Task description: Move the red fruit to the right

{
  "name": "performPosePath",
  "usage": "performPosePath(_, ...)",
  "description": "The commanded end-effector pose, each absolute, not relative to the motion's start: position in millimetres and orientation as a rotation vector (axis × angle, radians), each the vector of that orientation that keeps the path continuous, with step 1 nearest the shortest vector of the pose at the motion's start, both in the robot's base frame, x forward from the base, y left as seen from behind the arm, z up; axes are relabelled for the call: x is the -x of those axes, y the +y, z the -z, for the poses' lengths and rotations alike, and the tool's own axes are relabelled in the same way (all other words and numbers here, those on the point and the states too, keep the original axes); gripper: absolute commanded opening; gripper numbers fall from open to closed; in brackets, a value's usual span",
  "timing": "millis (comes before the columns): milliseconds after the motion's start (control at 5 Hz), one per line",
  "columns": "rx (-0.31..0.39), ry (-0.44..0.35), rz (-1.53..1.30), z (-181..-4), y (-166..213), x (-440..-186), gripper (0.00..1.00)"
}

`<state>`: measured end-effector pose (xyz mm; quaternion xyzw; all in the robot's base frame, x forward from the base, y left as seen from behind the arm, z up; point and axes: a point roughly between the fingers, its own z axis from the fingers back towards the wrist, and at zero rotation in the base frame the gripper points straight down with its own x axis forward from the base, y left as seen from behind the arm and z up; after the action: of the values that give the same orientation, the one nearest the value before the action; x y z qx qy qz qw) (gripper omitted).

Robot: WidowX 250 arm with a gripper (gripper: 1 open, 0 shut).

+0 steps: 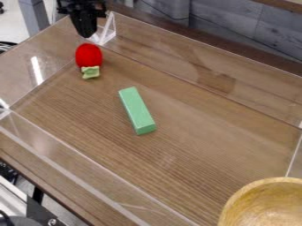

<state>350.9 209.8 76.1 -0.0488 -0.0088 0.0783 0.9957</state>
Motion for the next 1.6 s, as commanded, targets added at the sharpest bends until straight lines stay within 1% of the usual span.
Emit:
performPosePath(0,0.074,-0.111,-0.164,-121.6,201,-357,0.00)
performPosePath(200,0.084,-0.137,-0.168,-140.9,192,-354,0.00)
performPosePath(400,0.106,-0.156,-0.095,-153.4,171,-360,0.00)
performPosePath(600,0.122,-0.165,-0.023,-159.5,148,-366,0.00)
performPosePath(800,0.137,-0.177,0.009,-173.2,110,-366,0.00)
performPosePath(1000,0.138,-0.181,0.009,-180.1,94,-365,0.00)
performPosePath(1200,0.124,-0.171,-0.023,-174.8,95,-365,1.00)
performPosePath(1400,0.114,-0.159,-0.034,-170.3,109,-366,1.00)
